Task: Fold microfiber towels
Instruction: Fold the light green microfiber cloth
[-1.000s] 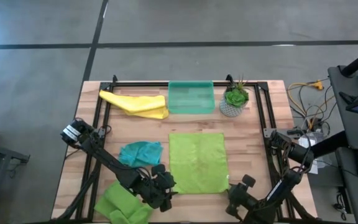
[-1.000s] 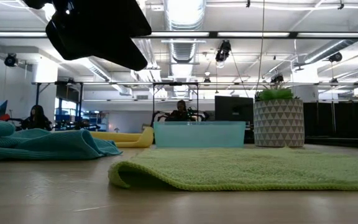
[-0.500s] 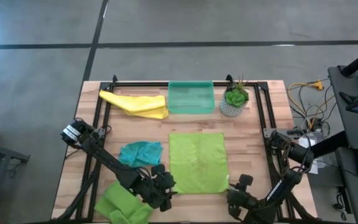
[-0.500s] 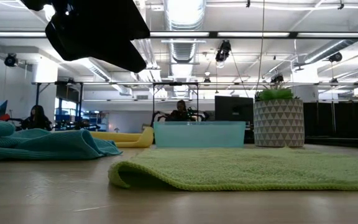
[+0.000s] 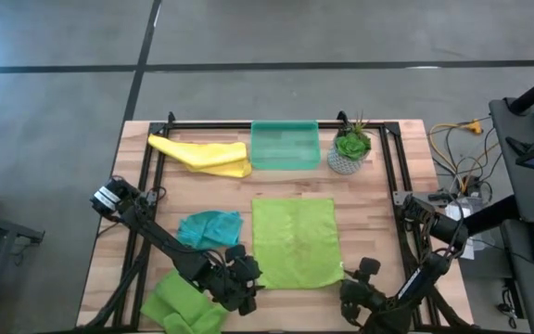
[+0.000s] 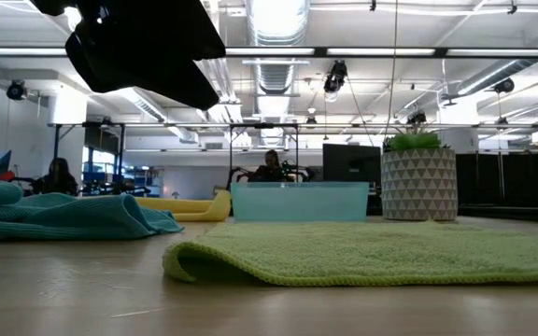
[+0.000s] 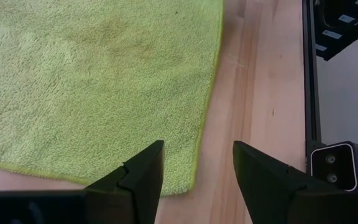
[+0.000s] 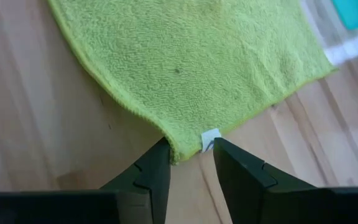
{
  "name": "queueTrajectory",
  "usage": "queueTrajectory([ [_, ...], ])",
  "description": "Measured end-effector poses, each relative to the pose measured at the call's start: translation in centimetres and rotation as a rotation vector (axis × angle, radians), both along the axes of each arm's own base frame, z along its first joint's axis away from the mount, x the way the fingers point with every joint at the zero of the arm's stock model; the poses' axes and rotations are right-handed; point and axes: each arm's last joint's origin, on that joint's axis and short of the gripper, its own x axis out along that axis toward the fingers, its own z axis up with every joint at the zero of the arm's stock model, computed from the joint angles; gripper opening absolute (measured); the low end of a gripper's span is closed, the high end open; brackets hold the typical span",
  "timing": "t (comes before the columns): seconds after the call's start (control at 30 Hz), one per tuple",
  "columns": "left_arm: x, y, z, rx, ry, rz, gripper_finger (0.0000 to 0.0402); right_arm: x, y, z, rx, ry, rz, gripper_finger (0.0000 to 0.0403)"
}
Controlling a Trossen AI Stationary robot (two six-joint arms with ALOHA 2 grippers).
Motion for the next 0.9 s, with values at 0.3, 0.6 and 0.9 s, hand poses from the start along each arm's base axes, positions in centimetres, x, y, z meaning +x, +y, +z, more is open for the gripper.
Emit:
queueTrajectory([
  [0.3, 0.0, 0.0, 0.0, 0.0, 0.0, 0.001, 0.0176, 0.2, 0.2, 0.0, -0.043, 0.051, 0.112, 0.0118],
  [0.6, 0.0, 0.0, 0.0, 0.0, -0.001, 0.0, 0.0176, 1.9, 0.7, -0.5, 0.03, 0.062, 0.204, 0.0079],
  [0.9, -0.1, 0.0, 0.0, 0.008, 0.008, -0.002, 0.0176, 2.0, -0.1, -0.8, 0.062, 0.156, 0.151, 0.0016],
])
